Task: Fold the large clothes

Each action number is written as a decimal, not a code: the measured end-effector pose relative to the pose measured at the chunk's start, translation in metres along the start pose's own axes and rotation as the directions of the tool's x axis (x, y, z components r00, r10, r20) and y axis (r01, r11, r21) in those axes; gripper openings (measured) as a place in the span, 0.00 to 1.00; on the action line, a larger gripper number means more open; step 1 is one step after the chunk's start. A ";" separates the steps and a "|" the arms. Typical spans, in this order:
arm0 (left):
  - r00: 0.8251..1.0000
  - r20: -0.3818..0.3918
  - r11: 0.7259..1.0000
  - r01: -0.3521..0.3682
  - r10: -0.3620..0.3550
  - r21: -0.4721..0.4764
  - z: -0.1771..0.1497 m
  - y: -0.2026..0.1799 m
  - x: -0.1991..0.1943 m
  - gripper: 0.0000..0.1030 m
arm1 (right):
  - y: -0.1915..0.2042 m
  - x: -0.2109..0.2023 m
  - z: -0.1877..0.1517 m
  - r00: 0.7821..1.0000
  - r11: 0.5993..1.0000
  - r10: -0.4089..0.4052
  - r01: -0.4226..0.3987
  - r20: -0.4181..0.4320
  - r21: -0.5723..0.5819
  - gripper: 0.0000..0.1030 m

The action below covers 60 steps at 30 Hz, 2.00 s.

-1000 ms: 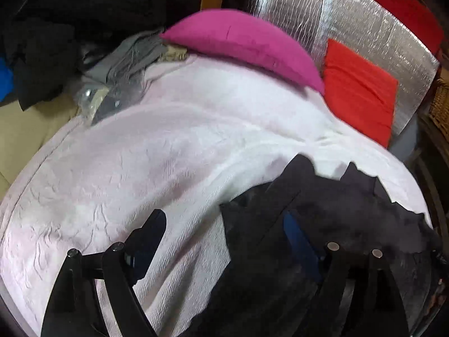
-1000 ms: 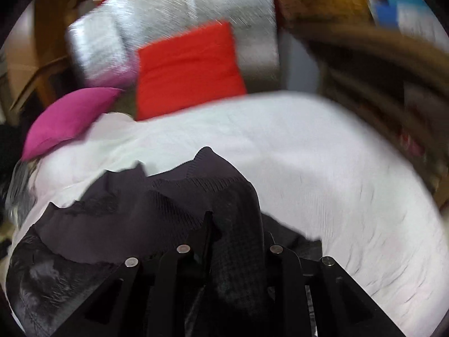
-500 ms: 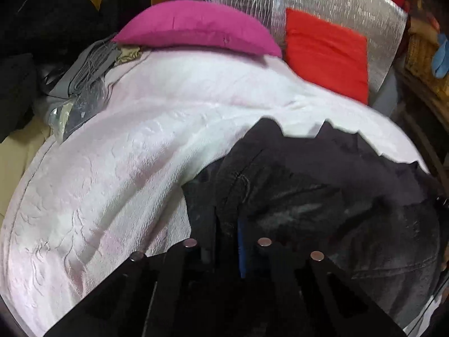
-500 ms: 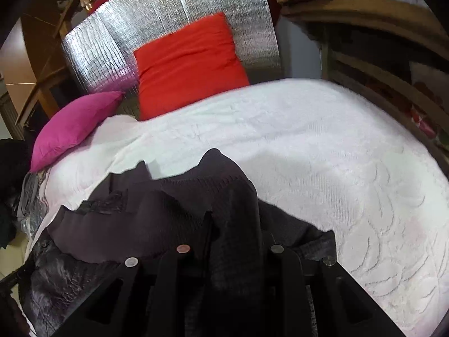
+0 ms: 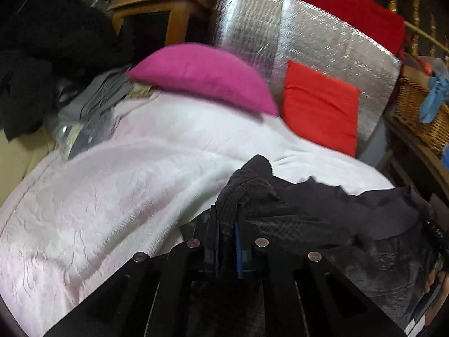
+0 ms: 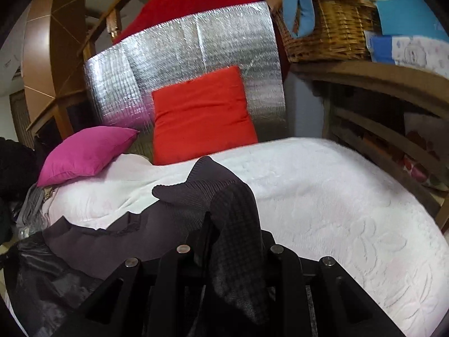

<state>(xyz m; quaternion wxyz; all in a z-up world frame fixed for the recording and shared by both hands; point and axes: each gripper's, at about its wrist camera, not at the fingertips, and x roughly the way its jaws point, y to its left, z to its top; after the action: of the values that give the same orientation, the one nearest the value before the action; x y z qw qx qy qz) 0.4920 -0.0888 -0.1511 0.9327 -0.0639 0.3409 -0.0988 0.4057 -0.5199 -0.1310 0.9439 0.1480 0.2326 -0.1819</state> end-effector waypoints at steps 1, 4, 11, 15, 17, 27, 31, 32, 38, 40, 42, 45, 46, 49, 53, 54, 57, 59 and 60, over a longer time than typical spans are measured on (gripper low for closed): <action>1.000 -0.024 1.000 -0.012 0.011 -0.010 -0.002 0.002 0.007 0.09 | -0.003 0.005 -0.001 1.000 1.000 0.002 -0.002 -0.014 0.011 0.22; 0.998 -0.057 0.999 -0.033 0.031 -0.033 -0.004 0.006 0.013 0.09 | -0.008 0.020 -0.006 0.998 1.000 -0.002 0.004 -0.060 0.030 0.22; 0.992 0.117 0.998 -0.054 0.050 0.025 0.002 -0.011 -0.018 0.09 | 0.008 0.001 0.007 0.998 0.999 -0.014 0.017 0.064 -0.033 0.22; 0.989 -0.066 0.990 -0.134 0.136 0.033 -0.012 -0.004 0.025 0.09 | -0.014 0.044 -0.007 0.993 0.999 -0.011 0.017 -0.119 0.046 0.22; 0.976 -0.149 0.987 -0.157 0.160 0.031 -0.019 -0.001 0.042 0.10 | -0.030 0.064 -0.016 0.977 0.993 0.020 0.006 -0.215 0.118 0.23; 0.942 -0.168 0.954 -0.270 0.290 0.133 -0.019 -0.007 0.042 0.46 | -0.071 0.062 -0.019 0.945 0.931 0.160 -0.050 -0.284 0.360 0.79; 0.947 -0.176 0.963 -0.260 0.268 0.065 -0.015 0.004 0.032 0.60 | -0.083 0.042 -0.018 0.951 0.911 0.171 -0.053 -0.259 0.409 0.79; 0.950 -0.175 0.966 -0.255 0.260 0.053 -0.014 0.004 0.029 0.61 | -0.085 0.037 -0.018 0.951 0.906 0.174 -0.053 -0.256 0.419 0.79; 0.972 -0.070 0.974 -0.223 0.225 0.043 -0.015 -0.008 -0.013 0.70 | -0.098 -0.014 -0.019 0.957 0.872 0.211 -0.093 -0.198 0.480 0.79; 0.975 -0.025 0.974 -0.220 0.222 0.053 -0.018 -0.011 -0.028 0.72 | -0.097 -0.032 -0.022 0.958 0.870 0.222 -0.111 -0.181 0.480 0.79; 0.978 0.005 0.976 -0.208 0.208 0.061 -0.021 -0.013 -0.042 0.74 | -0.095 -0.049 -0.029 0.956 0.870 0.236 -0.128 -0.175 0.476 0.79; 0.985 0.037 0.981 -0.174 0.171 0.090 -0.031 -0.016 -0.063 0.77 | -0.089 -0.073 -0.042 0.941 0.861 0.289 -0.176 -0.175 0.477 0.79; 0.986 0.042 0.981 -0.167 0.164 0.099 -0.035 -0.016 -0.068 0.77 | -0.086 -0.082 -0.048 0.933 0.857 0.312 -0.197 -0.177 0.476 0.79; 0.987 0.059 0.981 -0.158 0.152 0.114 -0.050 -0.015 -0.083 0.77 | -0.078 -0.102 -0.062 0.928 0.858 0.331 -0.219 -0.173 0.465 0.79; 0.982 0.047 0.972 -0.188 0.183 0.144 -0.075 -0.012 -0.088 0.80 | -0.059 -0.118 -0.065 0.940 0.893 0.315 -0.247 -0.129 0.376 0.79; 0.980 0.029 0.969 -0.199 0.197 0.149 -0.079 -0.011 -0.086 0.80 | -0.055 -0.119 -0.064 0.945 0.906 0.297 -0.234 -0.135 0.352 0.79; 0.979 0.001 0.971 -0.204 0.205 0.128 -0.083 -0.004 -0.081 0.80 | -0.046 -0.120 -0.064 0.984 0.965 0.116 -0.081 -0.132 0.250 0.79; 0.974 -0.003 0.966 -0.225 0.227 0.128 -0.082 0.002 -0.076 0.80 | -0.051 -0.117 -0.063 0.990 0.976 0.050 -0.021 -0.128 0.218 0.79; 0.972 -0.007 0.964 -0.233 0.236 0.129 -0.082 0.004 -0.074 0.80 | -0.060 -0.109 -0.063 0.987 0.975 0.034 0.002 -0.160 0.220 0.79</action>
<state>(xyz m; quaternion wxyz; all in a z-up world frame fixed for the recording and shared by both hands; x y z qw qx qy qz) 0.3841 -0.0719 -0.1676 0.9361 0.0375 0.3496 -0.0100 0.2670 -0.5200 -0.1428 0.9011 0.2675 0.2861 -0.1862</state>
